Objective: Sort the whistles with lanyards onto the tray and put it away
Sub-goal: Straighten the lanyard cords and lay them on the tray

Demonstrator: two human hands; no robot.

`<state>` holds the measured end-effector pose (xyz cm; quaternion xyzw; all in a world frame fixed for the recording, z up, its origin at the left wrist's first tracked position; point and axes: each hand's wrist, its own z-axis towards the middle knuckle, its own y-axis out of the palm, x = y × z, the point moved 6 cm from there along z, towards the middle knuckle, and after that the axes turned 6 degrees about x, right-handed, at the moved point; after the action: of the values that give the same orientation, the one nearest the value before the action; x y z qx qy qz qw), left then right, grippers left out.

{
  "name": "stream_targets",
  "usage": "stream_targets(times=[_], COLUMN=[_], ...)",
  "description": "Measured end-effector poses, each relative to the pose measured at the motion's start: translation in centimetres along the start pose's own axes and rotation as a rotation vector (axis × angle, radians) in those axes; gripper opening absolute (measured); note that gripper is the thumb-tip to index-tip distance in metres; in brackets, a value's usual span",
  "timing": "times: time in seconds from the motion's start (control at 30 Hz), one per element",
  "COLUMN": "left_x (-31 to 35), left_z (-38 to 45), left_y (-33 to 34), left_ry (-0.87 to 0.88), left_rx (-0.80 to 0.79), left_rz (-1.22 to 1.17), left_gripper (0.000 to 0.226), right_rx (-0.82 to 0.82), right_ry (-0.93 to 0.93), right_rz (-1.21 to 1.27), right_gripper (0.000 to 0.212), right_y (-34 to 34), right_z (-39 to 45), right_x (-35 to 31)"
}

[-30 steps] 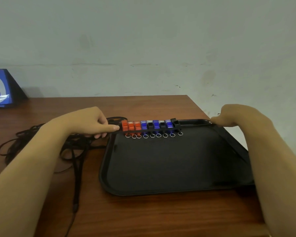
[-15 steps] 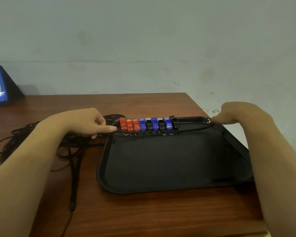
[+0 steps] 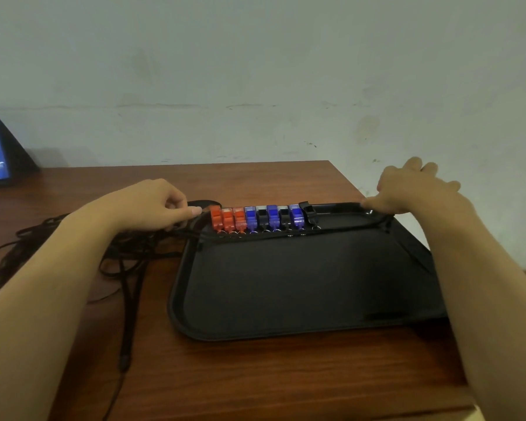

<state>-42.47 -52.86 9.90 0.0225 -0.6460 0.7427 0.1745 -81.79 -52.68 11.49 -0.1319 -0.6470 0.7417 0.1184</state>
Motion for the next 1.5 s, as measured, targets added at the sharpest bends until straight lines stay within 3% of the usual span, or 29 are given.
stream_targets(times=[0.2, 0.7, 0.8, 0.97, 1.07, 1.27, 1.43, 1.5], left_x=[-0.9, -1.8, -1.8, -1.8, -0.8, 0.0, -0.9, -1.8], left_z=[0.3, 0.3, 0.5, 0.4, 0.2, 0.0, -0.1, -0.1], left_y=[0.0, 0.7, 0.1, -2.0, -2.7, -2.7, -2.5, -2.5], left_ry=[-0.041, -0.113, -0.107, -0.128, -0.104, -0.18, -0.224, -0.254], left_rx=[0.023, -0.048, 0.038, 0.35, 0.449, 0.423, 0.474, 0.426], left_rz=[0.041, 0.128, 0.135, -0.02, -0.142, -0.483, -0.369, -0.29], left_gripper=[0.024, 0.013, 0.01, 0.008, 0.011, 0.012, 0.018, 0.026], right_rx=[-0.039, -0.021, 0.017, 0.116, 0.165, 0.211, 0.221, 0.212], right_ry=[-0.121, -0.369, -0.405, -0.55, -0.626, -0.683, -0.695, -0.694], right_rz=[-0.03, 0.047, 0.077, 0.193, 0.283, 0.404, 0.414, 0.409], right_gripper=[0.055, 0.042, 0.039, 0.018, 0.016, 0.014, 0.014, 0.014], right_y=[1.0, 0.6, 0.5, -0.3, -0.9, -1.5, -1.5, -1.4], right_z=[-0.3, -1.5, -1.3, -2.0, -2.6, -3.2, -3.4, -3.4], right_x=[-2.2, -5.1, -5.3, -6.3, -7.1, -7.6, -7.7, -7.7])
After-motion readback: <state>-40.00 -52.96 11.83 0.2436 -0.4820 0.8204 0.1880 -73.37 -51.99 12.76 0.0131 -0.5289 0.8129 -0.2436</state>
